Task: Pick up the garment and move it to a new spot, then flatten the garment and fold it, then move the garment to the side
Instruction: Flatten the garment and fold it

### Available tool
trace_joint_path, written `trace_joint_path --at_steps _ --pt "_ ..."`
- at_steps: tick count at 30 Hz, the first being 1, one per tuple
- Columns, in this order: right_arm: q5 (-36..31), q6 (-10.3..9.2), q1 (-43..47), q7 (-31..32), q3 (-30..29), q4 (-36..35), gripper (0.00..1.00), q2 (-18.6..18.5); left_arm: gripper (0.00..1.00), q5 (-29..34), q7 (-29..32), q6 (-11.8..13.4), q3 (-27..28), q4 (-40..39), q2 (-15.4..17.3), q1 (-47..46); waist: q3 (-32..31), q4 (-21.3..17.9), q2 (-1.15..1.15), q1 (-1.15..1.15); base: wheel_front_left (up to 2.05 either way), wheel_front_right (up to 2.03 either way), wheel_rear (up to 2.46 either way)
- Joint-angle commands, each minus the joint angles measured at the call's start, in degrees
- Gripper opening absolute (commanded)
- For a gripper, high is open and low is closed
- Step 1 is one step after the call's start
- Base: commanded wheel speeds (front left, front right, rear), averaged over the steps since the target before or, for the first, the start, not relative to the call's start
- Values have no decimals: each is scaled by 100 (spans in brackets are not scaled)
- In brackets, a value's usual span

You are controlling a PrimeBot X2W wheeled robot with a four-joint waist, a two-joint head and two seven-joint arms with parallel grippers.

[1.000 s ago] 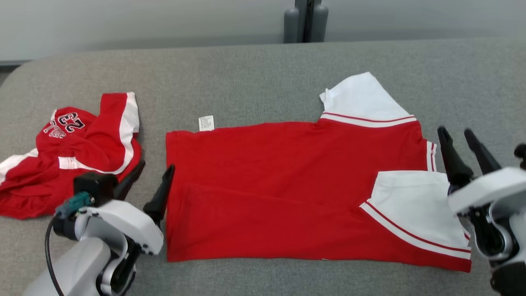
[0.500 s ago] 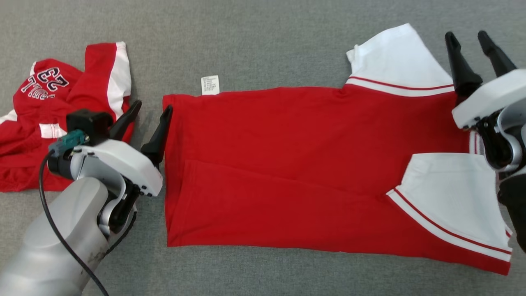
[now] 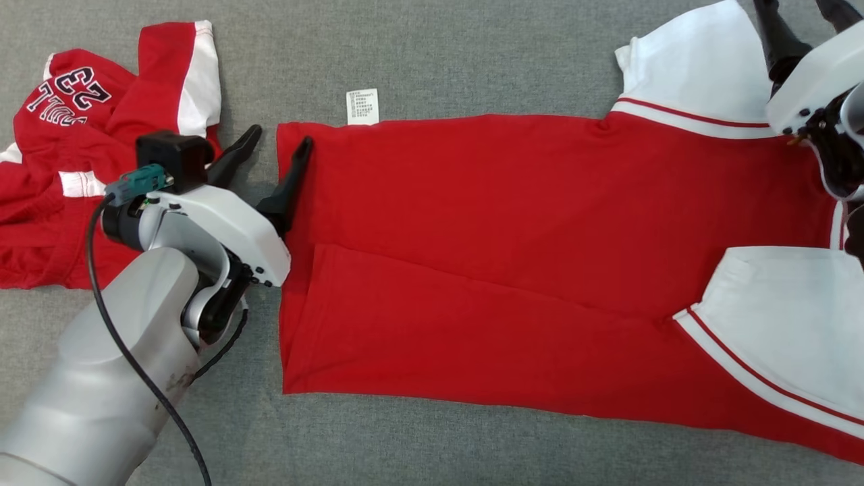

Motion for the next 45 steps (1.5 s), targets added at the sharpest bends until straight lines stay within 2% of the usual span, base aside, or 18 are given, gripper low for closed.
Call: trace_joint_path --at_steps 1,8,14,27,28,29,30,31,32,33,34,35,36,37,38,39,45 --pt "70 2 -92 40 7 92 100 -19 100 42 10 -38 -13 2 -21 -105 57 35 0 0 0 0 0" --pt "347 1 -523 412 347 616 100 -21 100 60 7 -102 -54 24 -112 -266 258 123 0 0 0 0 0" --pt "515 1 -793 402 534 906 100 -27 100 89 -4 -169 -112 37 -165 -333 372 173 0 0 0 0 0" --pt "907 2 -1097 801 908 1375 100 97 100 116 173 -243 -274 130 -217 -436 540 194 0 0 0 0 0" --pt "955 2 -1075 844 929 1384 89 123 100 120 181 -233 -286 131 -216 -425 536 189 0 0 0 0 0" --pt "1012 2 -1043 892 953 1382 65 143 100 122 194 -220 -294 124 -215 -409 529 186 0 0 0 0 0" --pt "1058 2 -1015 914 981 1373 47 147 100 121 201 -207 -302 112 -215 -391 518 184 0 0 0 0 0" --pt "1092 2 -995 916 1013 1357 42 135 100 121 201 -194 -314 99 -214 -369 504 186 0 0 0 0 0" --pt "1129 2 -973 906 1051 1340 26 118 100 115 209 -181 -321 83 -211 -344 489 188 0 0 0 0 0" --pt "1129 2 -973 906 1051 1340 26 118 100 115 209 -181 -321 83 -211 -344 489 188 0 0 0 0 0" --pt "1199 2 -917 874 1118 1297 0 90 83 101 240 -170 -335 52 -204 -307 450 195 0 0 0 0 0" --pt "1240 2 -892 846 1155 1260 0 70 68 90 257 -156 -341 35 -199 -297 431 199 0 0 0 0 0" --pt "1267 2 -880 813 1197 1220 0 47 48 78 277 -140 -345 13 -192 -285 414 202 0 0 0 0 0" --pt "1299 2 -883 760 1235 1185 0 26 36 70 286 -126 -345 -8 -183 -268 400 205 0 0 0 0 0" --pt "1331 2 -876 719 1266 1160 0 7 12 59 292 -116 -344 -33 -175 -249 387 208 0 0 0 0 0" --pt "1356 2 -863 665 1288 1139 0 -10 0 57 263 -111 -332 -65 -162 -239 374 212 0 0 0 0 0" --pt "1455 2 -888 365 1430 1103 0 -89 0 47 192 -87 -296 -184 -102 -235 311 217 0 0 0 0 0"
